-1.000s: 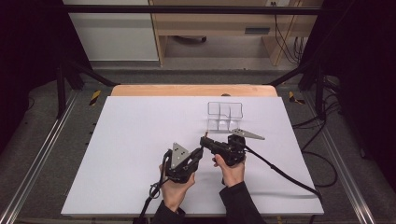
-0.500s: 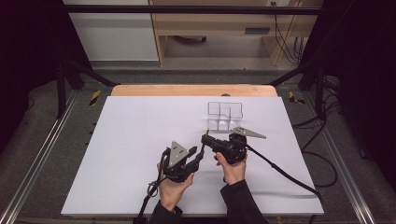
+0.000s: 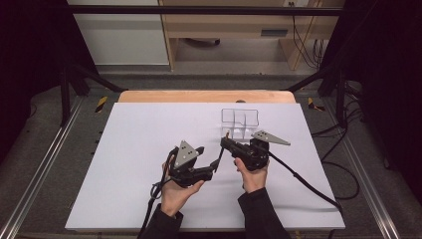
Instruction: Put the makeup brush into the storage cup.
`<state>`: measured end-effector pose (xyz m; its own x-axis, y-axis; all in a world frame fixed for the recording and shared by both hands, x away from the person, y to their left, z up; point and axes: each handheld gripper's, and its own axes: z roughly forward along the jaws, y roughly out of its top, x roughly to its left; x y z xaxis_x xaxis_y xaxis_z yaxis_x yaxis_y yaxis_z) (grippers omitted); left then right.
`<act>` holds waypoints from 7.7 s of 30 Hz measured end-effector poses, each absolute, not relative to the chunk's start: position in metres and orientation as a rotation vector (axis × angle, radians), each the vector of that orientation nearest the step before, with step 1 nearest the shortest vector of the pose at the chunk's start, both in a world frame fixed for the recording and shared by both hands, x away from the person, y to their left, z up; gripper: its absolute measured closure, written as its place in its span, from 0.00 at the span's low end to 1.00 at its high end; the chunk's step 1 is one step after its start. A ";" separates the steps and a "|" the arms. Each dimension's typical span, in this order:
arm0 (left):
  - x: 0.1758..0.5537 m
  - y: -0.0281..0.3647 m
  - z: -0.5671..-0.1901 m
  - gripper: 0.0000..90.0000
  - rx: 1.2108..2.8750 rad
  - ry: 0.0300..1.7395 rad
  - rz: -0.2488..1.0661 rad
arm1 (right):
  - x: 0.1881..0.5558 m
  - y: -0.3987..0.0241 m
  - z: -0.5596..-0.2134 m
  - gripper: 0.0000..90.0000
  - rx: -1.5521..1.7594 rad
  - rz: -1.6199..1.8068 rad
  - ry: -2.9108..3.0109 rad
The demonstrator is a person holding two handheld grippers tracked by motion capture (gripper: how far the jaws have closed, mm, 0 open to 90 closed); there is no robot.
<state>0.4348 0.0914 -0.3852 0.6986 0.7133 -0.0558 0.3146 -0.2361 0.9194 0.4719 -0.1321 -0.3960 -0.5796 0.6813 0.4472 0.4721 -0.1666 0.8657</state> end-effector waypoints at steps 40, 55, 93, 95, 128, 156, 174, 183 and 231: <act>0.431 0.195 -0.406 0.10 1.887 0.908 0.492 | 0.487 -0.160 -0.372 0.93 1.159 1.713 1.915; 0.430 0.218 -0.420 0.10 1.892 0.976 0.535 | 0.502 -0.154 -0.364 0.93 1.110 1.678 1.889; 0.435 0.237 -0.421 0.10 1.913 1.005 0.570 | 0.552 -0.147 -0.336 0.93 1.104 1.600 1.772; 0.435 0.237 -0.421 0.10 1.912 1.006 0.568 | 0.553 -0.147 -0.335 0.93 1.103 1.597 1.768; 0.434 0.241 -0.420 0.10 1.906 0.999 0.563 | 0.591 -0.140 -0.333 0.93 1.146 1.542 1.714; 0.433 0.242 -0.418 0.11 1.906 0.988 0.572 | 0.607 -0.126 -0.358 0.93 1.170 1.481 1.749; 0.432 0.241 -0.418 0.11 1.906 0.985 0.577 | 0.608 -0.117 -0.373 0.93 1.195 1.449 1.789; 0.432 0.240 -0.418 0.11 1.912 0.984 0.576 | 0.605 -0.122 -0.385 0.93 1.220 1.456 1.790; 0.432 0.232 -0.419 0.11 1.930 0.954 0.559 | 0.556 -0.147 -0.394 0.43 1.153 1.433 1.920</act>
<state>0.4316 0.2316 -0.4193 0.6027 0.7979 0.0097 0.3988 -0.3118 0.8624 0.5563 -0.1469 -0.3935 -0.5309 0.8409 0.1053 0.3401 0.0975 0.9353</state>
